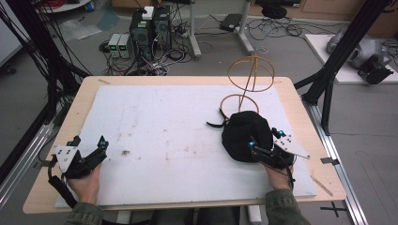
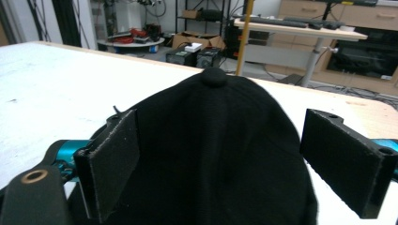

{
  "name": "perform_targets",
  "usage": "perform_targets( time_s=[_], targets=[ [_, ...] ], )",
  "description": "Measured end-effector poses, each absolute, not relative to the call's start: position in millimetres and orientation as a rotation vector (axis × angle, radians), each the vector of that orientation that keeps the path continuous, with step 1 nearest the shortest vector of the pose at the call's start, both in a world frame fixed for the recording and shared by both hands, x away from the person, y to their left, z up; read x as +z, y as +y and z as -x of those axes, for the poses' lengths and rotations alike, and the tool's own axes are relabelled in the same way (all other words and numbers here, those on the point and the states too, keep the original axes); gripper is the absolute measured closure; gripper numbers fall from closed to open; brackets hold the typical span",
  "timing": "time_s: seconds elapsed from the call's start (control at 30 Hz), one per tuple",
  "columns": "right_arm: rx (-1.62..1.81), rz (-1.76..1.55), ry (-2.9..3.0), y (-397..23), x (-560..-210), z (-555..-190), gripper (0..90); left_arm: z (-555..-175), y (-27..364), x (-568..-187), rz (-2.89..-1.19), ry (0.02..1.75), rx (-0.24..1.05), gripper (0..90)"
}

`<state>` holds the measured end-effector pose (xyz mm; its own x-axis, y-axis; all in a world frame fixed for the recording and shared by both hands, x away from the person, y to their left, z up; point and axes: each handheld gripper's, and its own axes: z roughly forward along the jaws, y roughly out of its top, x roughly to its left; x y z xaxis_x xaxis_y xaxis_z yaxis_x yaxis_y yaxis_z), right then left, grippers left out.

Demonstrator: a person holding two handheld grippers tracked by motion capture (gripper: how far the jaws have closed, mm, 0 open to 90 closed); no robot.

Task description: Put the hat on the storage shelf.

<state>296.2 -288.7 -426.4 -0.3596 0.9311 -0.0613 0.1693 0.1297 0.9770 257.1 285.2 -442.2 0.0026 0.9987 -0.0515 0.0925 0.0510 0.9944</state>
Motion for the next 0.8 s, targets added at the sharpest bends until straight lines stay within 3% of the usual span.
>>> perform_targets(
  time_s=[0.27,0.67,0.77,0.8],
  targets=[
    [1.192,-1.183,1.741,-280.0,-428.4,-305.1,12.3,-257.7,284.8,-442.4,-1.242,1.293,1.12,17.3],
    [1.123,-1.341,1.759,-277.4,-426.8,-311.1,21.4,-258.1,285.3,-442.6,-1.24,1.294,1.118,17.4],
    [1.094,-1.346,1.768,-276.7,-427.2,-311.0,27.4,-258.0,285.5,-442.5,-1.24,1.295,1.119,17.4],
    [1.068,-1.347,1.785,-276.0,-428.1,-310.5,34.3,-257.8,285.6,-442.4,-1.241,1.296,1.117,17.5]
  ],
)
